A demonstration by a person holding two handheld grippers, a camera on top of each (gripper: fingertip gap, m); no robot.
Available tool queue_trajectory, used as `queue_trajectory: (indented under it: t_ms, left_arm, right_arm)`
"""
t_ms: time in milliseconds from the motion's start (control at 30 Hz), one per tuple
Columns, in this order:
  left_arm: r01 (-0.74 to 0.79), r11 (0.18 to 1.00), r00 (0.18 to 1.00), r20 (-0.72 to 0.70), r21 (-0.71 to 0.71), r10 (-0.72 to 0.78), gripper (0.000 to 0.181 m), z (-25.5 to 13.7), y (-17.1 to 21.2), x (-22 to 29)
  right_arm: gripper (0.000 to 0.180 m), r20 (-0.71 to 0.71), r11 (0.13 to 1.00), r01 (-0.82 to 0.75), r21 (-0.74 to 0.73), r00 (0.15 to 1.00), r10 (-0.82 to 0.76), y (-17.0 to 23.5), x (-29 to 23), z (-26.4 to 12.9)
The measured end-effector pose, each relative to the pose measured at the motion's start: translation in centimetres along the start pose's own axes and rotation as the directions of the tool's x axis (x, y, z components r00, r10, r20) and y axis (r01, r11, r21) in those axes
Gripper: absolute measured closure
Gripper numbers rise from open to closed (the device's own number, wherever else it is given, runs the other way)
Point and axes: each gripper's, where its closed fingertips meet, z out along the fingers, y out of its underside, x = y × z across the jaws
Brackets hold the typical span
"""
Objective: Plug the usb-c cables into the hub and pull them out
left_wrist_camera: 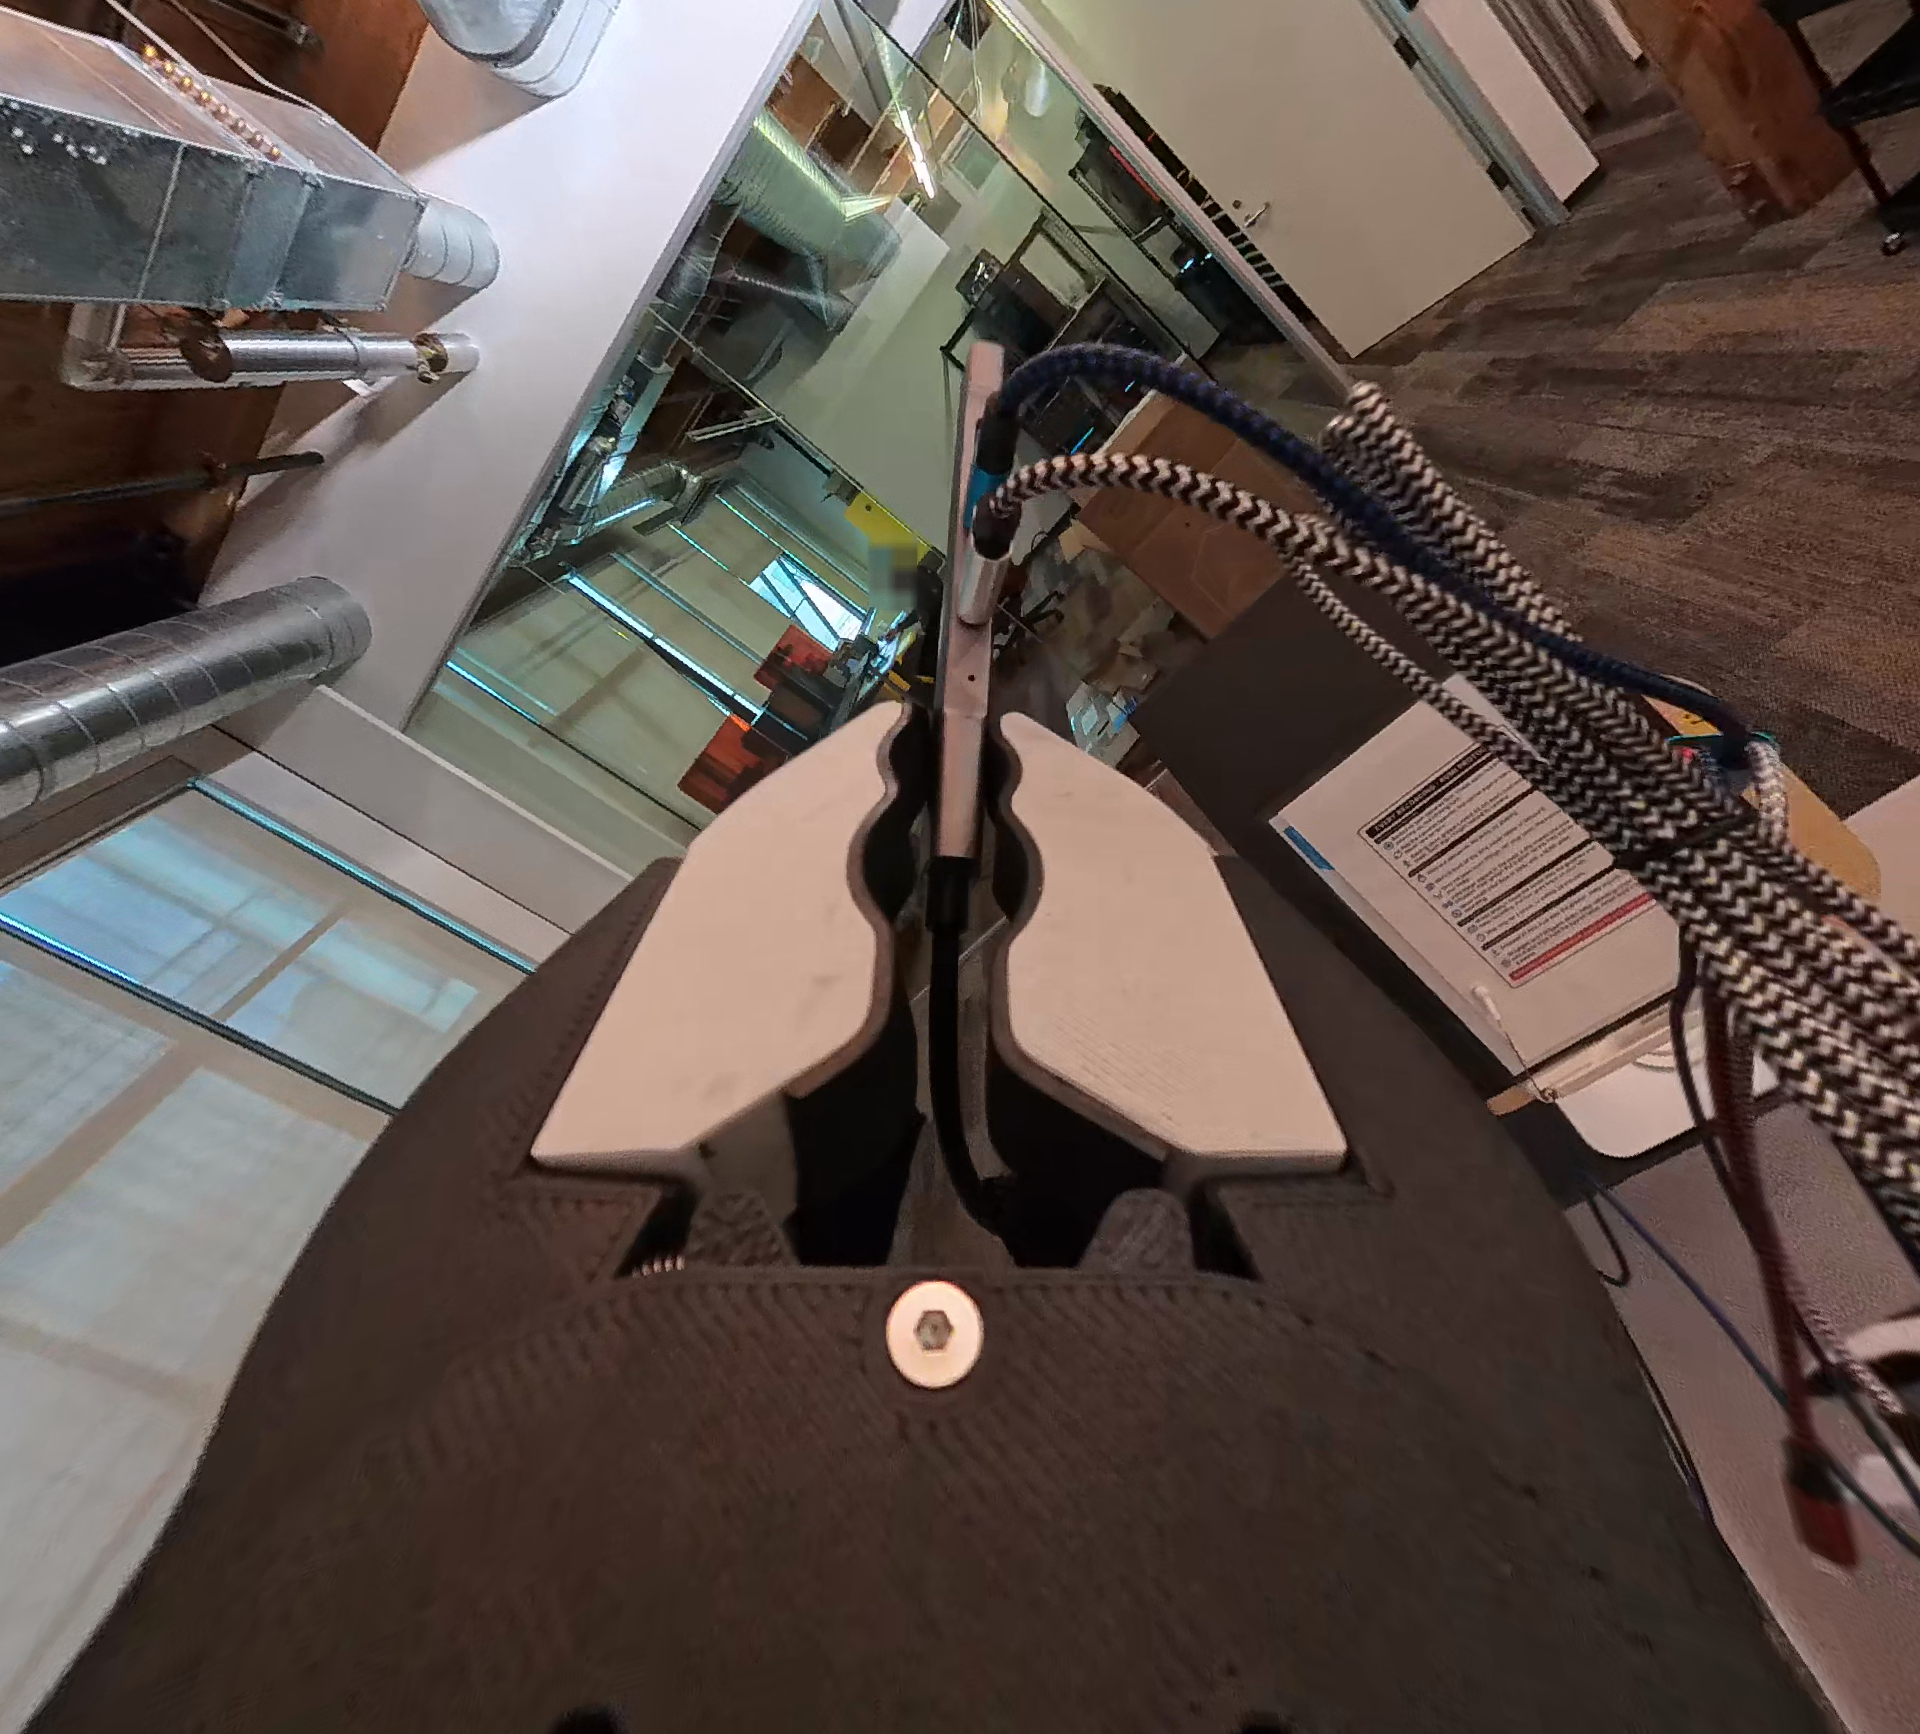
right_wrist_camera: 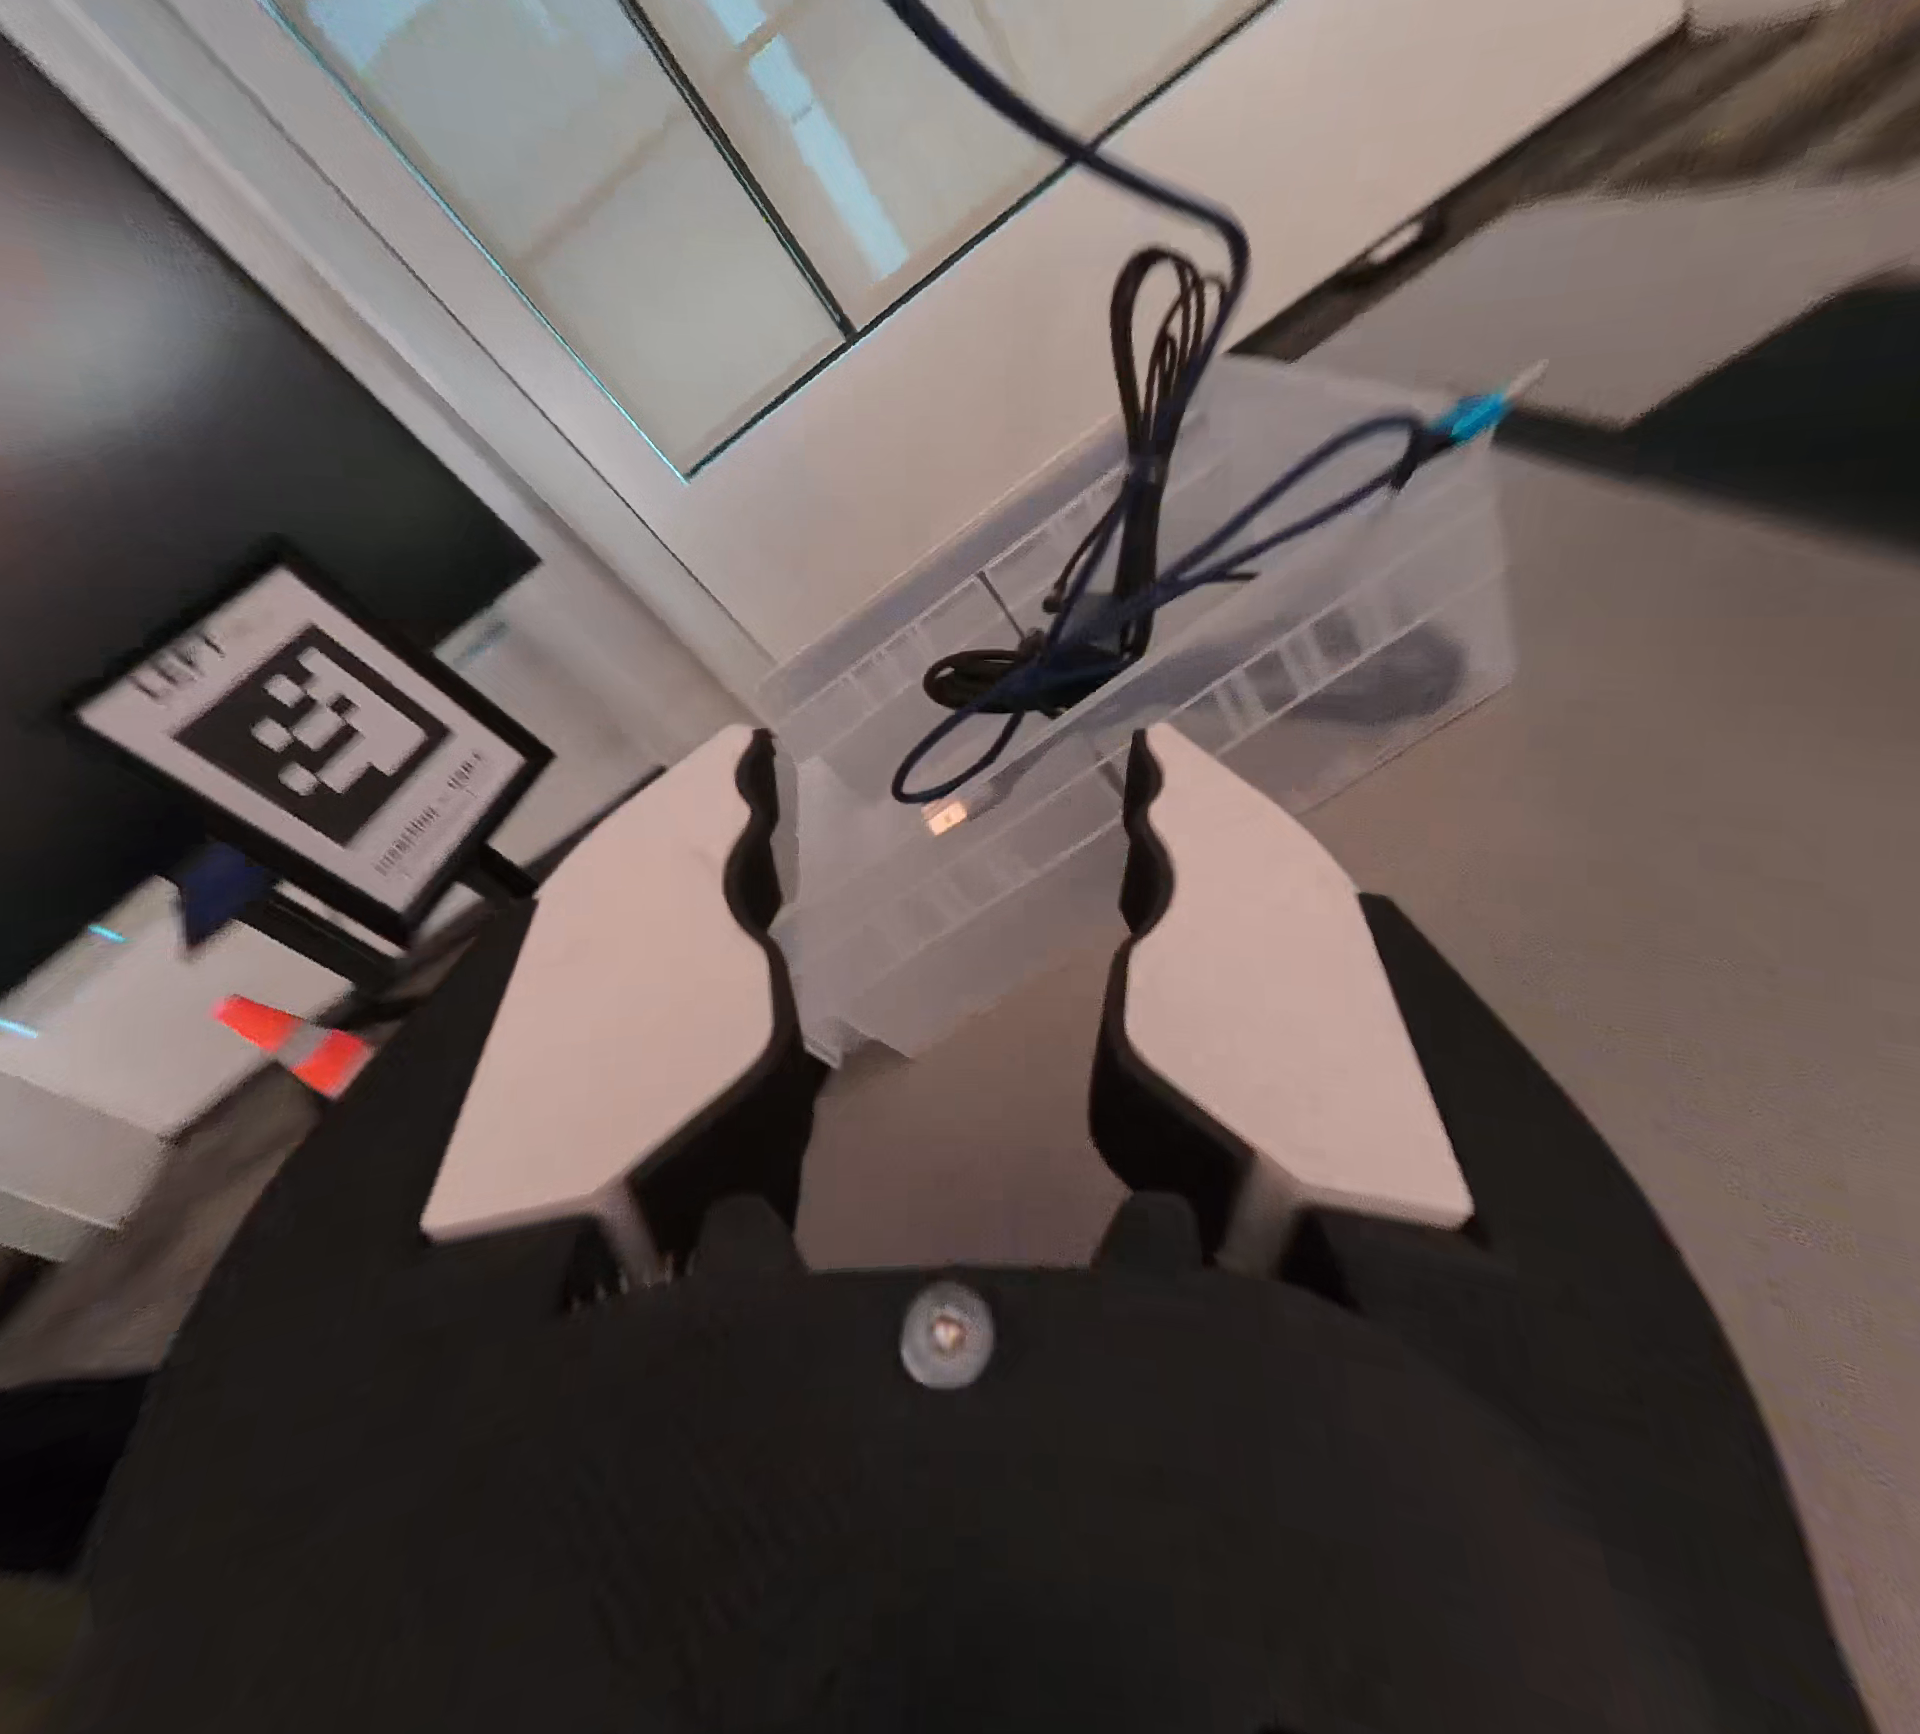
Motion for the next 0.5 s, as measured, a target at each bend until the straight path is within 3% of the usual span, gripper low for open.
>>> queue_trajectory:
  t_ms: [167, 267, 400, 433, 500]
  left_arm:
    - [0.001, 1.0, 1.0, 0.001, -0.023, -0.001, 0.171, -1.1, 0.4, -0.4]
    - [-0.019, 0.998, 1.0, 0.016, -0.058, 0.02, 0.171, -1.3, 1.2, -0.9]
    - [-0.024, 0.998, 1.0, 0.012, -0.063, 0.025, 0.171, -1.5, 1.8, -1.0]
    - [-0.029, 0.997, 0.999, 0.012, -0.068, 0.03, 0.171, -1.5, 2.1, -1.0]
    - [-0.033, 0.996, 0.999, 0.016, -0.082, 0.034, 0.171, -1.6, 2.7, -1.3]
  right_arm:
    - [0.122, 0.007, 0.961, -0.276, 0.038, 0.961, 0.275, 0.8, 2.2, 4.7]
    - [0.122, -0.019, 0.952, -0.305, 0.007, 0.952, 0.305, 0.8, 2.1, 6.6]
    - [0.123, -0.185, 0.937, -0.324, -0.131, 0.936, 0.298, 1.9, 3.5, 8.8]
    - [0.126, -0.251, 0.931, -0.317, -0.18, 0.93, 0.268, 2.4, 4.4, 9.1]
    - [0.156, -0.308, 0.915, -0.311, -0.258, 0.924, 0.227, 2.9, 5.5, 9.4]
